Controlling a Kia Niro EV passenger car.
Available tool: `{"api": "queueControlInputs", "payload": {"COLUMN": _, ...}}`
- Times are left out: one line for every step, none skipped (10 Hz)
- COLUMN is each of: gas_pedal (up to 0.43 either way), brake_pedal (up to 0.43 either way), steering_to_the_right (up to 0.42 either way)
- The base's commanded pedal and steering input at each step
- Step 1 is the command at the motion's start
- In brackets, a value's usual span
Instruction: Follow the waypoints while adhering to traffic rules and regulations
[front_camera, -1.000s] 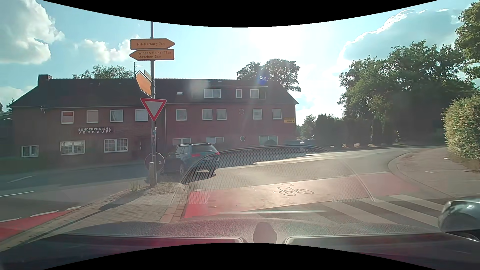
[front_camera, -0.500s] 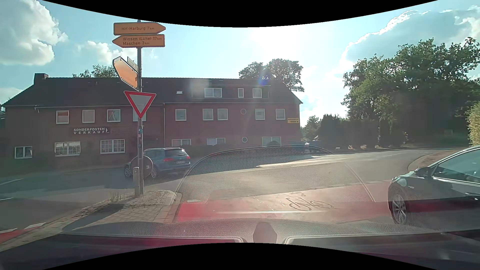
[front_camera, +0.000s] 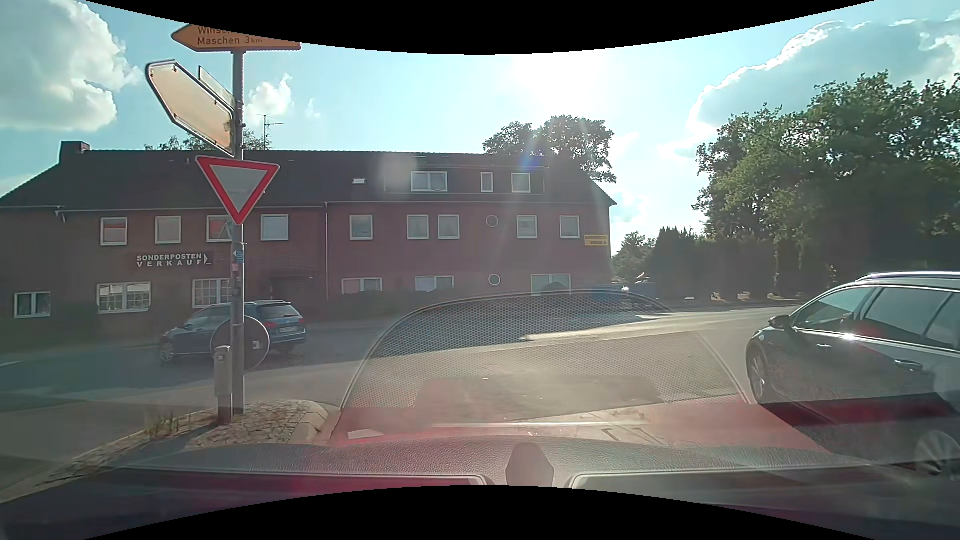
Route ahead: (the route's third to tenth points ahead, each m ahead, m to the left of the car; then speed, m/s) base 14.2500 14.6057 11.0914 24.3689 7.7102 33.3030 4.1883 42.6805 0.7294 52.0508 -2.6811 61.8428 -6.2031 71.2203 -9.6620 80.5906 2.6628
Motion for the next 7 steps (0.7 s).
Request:
{"api": "queueControlInputs", "payload": {"gas_pedal": 0.020, "brake_pedal": 0.000, "steering_to_the_right": -0.041}}
{"api": "queueControlInputs", "payload": {"gas_pedal": 0.000, "brake_pedal": 0.000, "steering_to_the_right": -0.043}}
{"api": "queueControlInputs", "payload": {"gas_pedal": 0.000, "brake_pedal": 0.000, "steering_to_the_right": -0.043}}
{"api": "queueControlInputs", "payload": {"gas_pedal": 0.000, "brake_pedal": 0.000, "steering_to_the_right": -0.047}}
{"api": "queueControlInputs", "payload": {"gas_pedal": 0.000, "brake_pedal": 0.000, "steering_to_the_right": -0.055}}
{"api": "queueControlInputs", "payload": {"gas_pedal": 0.000, "brake_pedal": 0.000, "steering_to_the_right": -0.066}}
{"api": "queueControlInputs", "payload": {"gas_pedal": 0.000, "brake_pedal": 0.000, "steering_to_the_right": -0.079}}
